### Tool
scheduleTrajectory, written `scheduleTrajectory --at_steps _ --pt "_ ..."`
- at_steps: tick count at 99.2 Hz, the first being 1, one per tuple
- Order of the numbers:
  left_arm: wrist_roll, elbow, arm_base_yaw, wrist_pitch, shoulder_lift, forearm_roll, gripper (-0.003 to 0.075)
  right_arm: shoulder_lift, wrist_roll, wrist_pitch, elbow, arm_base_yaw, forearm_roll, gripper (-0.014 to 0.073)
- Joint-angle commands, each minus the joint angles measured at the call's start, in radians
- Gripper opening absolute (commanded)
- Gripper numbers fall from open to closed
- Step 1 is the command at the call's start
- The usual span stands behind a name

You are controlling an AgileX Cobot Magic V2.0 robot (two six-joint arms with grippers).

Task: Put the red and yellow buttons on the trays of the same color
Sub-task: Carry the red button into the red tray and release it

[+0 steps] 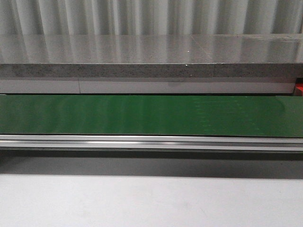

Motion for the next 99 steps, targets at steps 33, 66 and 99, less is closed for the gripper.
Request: scheduleTrajectory --at_steps 33,66,99 --pt "-0.002 -0.026 -0.009 -0.079 0.012 -0.017 -0.0006 -0.048 0.006 -0.034 -0.033 -0.008 -0.007 0.0481" --pt "-0.002 -0.026 -0.009 -0.079 0.012 -0.017 -0.0006 -0.147 0.006 -0.046 -0.033 -0.008 -0.007 0.0483" --pt "-0.002 -0.026 -0.009 -0.079 0.012 -0.017 -0.0006 -0.372 0.006 -0.037 0.025 0.010 0.040 0.0120"
